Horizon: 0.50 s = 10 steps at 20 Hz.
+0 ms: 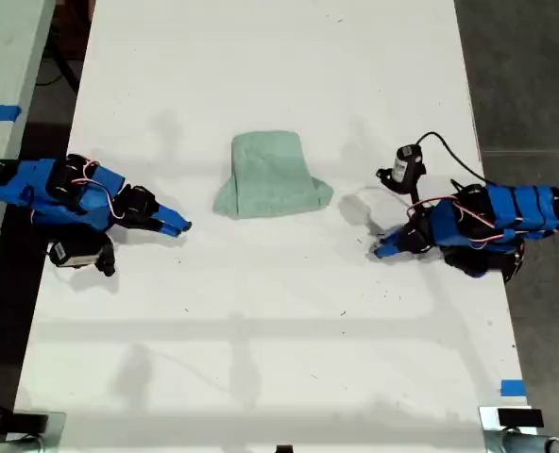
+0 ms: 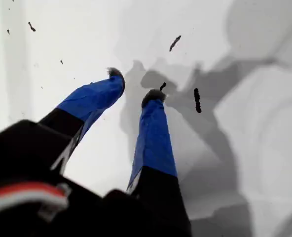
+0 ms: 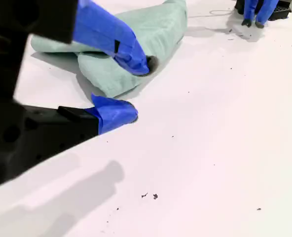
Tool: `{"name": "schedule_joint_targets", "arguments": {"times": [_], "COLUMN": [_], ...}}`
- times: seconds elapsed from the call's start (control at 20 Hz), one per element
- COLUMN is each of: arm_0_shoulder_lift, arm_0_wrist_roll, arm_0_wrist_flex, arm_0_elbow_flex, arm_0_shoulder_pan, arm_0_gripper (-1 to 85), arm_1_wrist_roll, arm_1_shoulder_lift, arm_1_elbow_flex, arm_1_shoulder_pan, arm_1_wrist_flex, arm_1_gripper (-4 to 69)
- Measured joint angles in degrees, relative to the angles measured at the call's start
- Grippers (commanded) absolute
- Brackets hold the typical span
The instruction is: Fold t shirt
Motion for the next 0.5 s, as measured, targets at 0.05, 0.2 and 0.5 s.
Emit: {"name": "schedule_joint_targets", "arguments": {"times": [0.05, 0.2, 0.5], "arm_0_shoulder_lift": [0.0, 0.0, 0.0], "arm_0_wrist_roll": [0.0, 0.0, 0.0], "arm_0_wrist_flex": [0.0, 0.0, 0.0], "arm_0_elbow_flex": [0.0, 0.0, 0.0], "arm_0_shoulder_pan": [0.0, 0.0, 0.0], "arm_0_gripper": [11.5, 11.5, 11.5], "arm_1_wrist_roll": [0.0, 0.0, 0.0], "arm_1_shoulder_lift": [0.0, 0.0, 0.0], "arm_1_elbow_flex": [0.0, 0.0, 0.0], "arm_1_shoulder_pan": [0.0, 0.0, 0.0], "arm_1_wrist_flex": [0.0, 0.0, 0.0], "arm_1_gripper": [10.3, 9.9, 9.6]}}
